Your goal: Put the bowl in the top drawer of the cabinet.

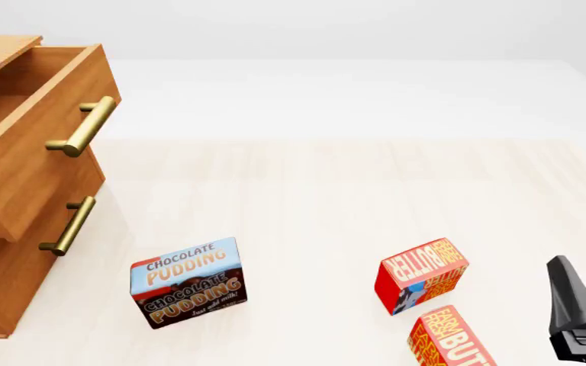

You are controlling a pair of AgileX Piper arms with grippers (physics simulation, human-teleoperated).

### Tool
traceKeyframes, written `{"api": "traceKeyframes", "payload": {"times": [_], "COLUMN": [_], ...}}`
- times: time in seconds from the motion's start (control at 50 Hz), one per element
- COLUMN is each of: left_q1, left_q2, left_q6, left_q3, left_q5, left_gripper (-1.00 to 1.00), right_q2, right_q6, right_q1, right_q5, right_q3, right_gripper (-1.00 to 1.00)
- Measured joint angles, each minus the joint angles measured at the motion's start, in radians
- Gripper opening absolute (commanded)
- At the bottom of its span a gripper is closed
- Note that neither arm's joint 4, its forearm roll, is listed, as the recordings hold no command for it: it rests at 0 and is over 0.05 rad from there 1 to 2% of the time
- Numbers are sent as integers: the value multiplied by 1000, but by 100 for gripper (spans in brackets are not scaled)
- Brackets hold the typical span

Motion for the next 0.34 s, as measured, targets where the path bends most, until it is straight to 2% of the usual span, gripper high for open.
{"api": "traceKeyframes", "payload": {"times": [0.34], "left_q1": [-92], "left_q2": [-84], "left_q6": [23], "left_q3": [88], "left_q5": [25], "left_gripper": [100], "right_q2": [0], "right_q6": [0], "right_q1": [1], "right_q5": [-1], "right_q3": [0], "right_gripper": [100]}}
